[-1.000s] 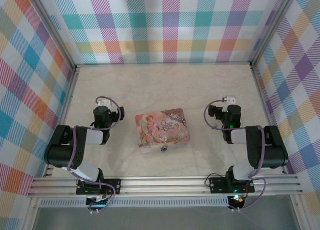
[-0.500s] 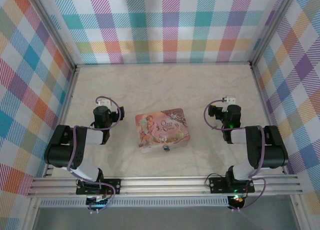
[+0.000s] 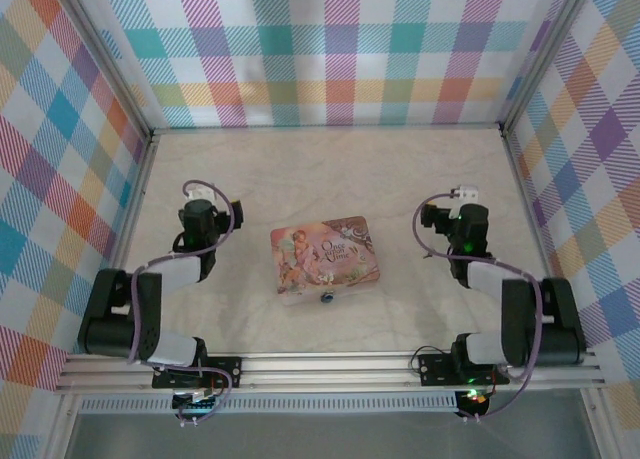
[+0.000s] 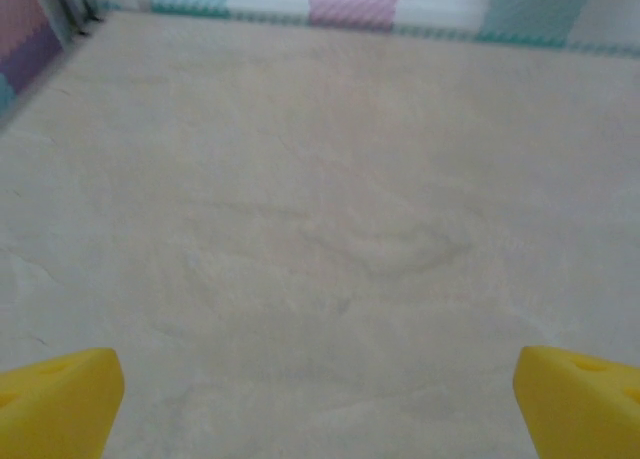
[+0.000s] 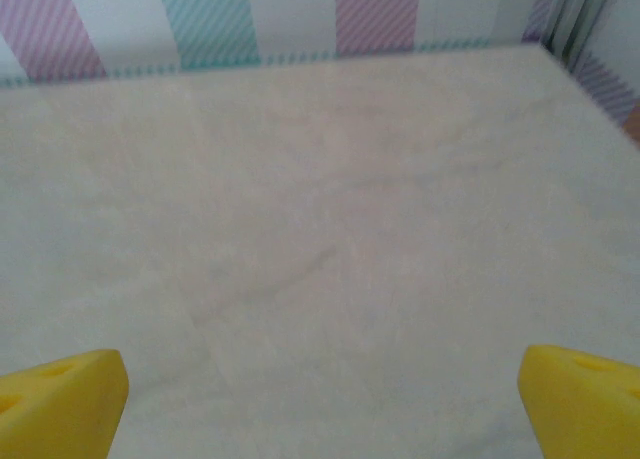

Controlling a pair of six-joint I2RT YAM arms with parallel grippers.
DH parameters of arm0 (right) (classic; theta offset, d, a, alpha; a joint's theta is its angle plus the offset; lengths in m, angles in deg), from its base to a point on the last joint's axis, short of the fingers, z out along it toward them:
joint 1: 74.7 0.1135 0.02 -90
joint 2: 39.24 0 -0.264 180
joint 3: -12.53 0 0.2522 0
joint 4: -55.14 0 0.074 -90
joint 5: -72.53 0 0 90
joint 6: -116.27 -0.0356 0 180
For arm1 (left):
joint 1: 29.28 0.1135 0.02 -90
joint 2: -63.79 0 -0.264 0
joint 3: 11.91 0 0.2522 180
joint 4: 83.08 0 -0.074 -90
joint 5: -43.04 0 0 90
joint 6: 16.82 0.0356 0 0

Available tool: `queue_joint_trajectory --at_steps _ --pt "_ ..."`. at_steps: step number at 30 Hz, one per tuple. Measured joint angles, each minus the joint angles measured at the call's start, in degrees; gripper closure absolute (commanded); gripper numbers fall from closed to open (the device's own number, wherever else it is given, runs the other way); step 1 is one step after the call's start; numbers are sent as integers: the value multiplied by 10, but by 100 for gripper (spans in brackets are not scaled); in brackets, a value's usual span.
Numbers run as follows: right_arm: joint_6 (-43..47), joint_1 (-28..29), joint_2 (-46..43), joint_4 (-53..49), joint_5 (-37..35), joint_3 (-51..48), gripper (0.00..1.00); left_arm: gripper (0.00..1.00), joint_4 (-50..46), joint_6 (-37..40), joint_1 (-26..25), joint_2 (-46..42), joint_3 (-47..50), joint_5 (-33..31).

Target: Unlock the padlock with the key

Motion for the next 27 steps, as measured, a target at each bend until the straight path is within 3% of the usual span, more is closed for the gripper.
queue_joint_trajectory --at_steps 4,8,16,21,27 --pt "-34 0 -66 -106 9 77 0 0 -73 -61 0 -81 -23 -12" --pt "-151 -4 -113 -258 24 158 0 0 -208 -187 9 -138 -86 -4" --pt "-261 -17 -150 -425 187 168 2 5 -391 -309 16 -183 -107 145" --pt "-294 4 -145 -487 293 166 12 13 -471 -348 -25 -229 -75 240" --pt "-322 76 -134 -512 357 135 23 25 -488 -405 -115 -297 -17 301"
